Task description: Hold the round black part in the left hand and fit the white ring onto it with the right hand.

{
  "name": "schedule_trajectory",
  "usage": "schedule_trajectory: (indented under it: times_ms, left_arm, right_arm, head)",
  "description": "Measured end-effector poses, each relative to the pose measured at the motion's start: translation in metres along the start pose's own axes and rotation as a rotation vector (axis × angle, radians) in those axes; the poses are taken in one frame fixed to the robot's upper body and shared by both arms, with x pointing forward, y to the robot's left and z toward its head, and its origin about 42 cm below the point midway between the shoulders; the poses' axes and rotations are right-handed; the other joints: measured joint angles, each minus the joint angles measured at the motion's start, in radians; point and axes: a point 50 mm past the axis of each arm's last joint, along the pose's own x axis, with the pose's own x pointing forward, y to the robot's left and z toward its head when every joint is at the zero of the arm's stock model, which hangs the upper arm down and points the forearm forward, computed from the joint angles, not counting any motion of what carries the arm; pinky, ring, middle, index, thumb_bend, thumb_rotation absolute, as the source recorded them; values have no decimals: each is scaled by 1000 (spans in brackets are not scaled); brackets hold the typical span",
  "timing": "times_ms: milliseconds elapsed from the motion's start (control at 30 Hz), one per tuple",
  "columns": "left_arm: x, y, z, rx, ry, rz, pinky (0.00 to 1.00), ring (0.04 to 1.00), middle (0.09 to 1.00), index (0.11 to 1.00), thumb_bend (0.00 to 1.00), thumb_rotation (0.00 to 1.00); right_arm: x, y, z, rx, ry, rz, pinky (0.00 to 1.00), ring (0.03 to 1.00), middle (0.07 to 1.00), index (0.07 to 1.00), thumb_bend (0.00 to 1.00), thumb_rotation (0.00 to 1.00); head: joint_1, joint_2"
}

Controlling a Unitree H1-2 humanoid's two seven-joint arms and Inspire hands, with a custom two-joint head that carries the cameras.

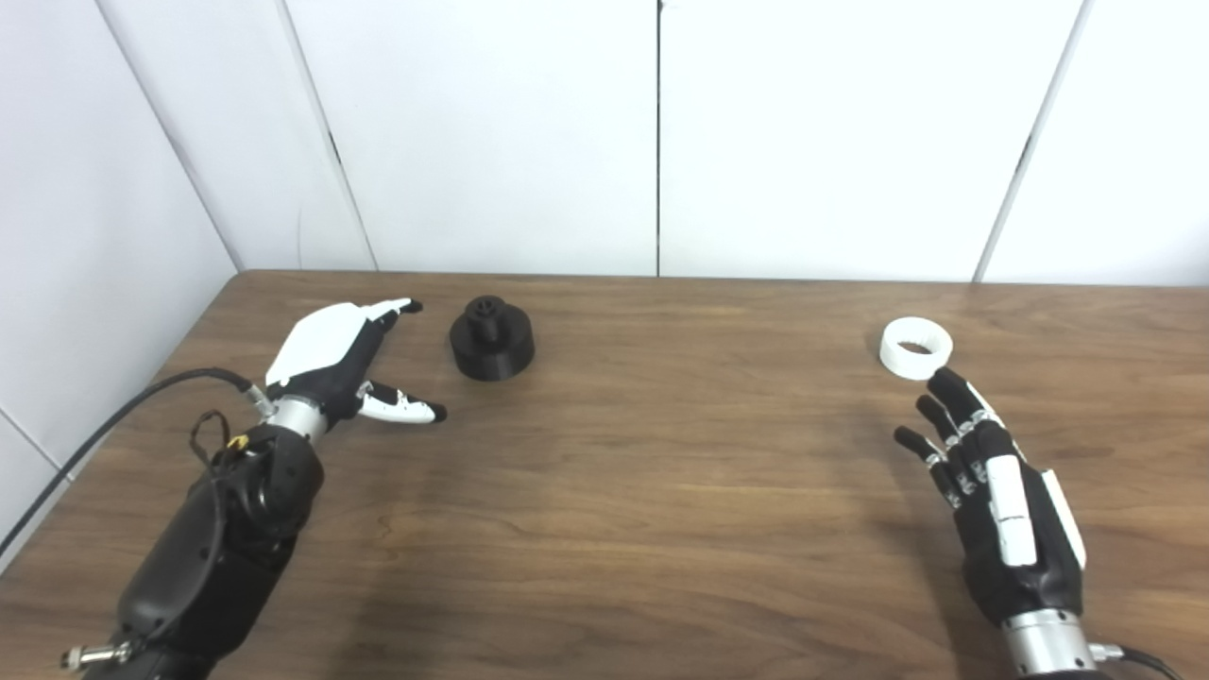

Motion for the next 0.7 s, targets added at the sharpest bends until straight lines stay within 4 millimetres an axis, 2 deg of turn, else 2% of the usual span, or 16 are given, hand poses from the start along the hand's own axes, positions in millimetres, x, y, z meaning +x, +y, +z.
schedule_trajectory:
  times_ms: [233, 433, 700]
  left_arm:
    - [19, 14, 1, 69, -20, 18, 934, 944, 922, 883, 869, 324]
    - [32, 13, 2, 91, -24, -4, 933, 956, 929, 892, 850, 342]
    - [46, 21, 17, 75, -24, -56, 891, 964, 944, 906, 857, 360]
  right_arm:
    - [0, 1, 0, -5, -12, 0, 819, 923, 919, 871, 627, 812]
    - [0, 2, 1, -13, -29, 1, 819, 925, 919, 869, 629, 813]
    - [-1, 1, 1, -21, -41, 1, 828, 930, 923, 871, 620, 825]
  head:
    - [-9, -12]
    - [-6, -17]
    - [-8, -28]
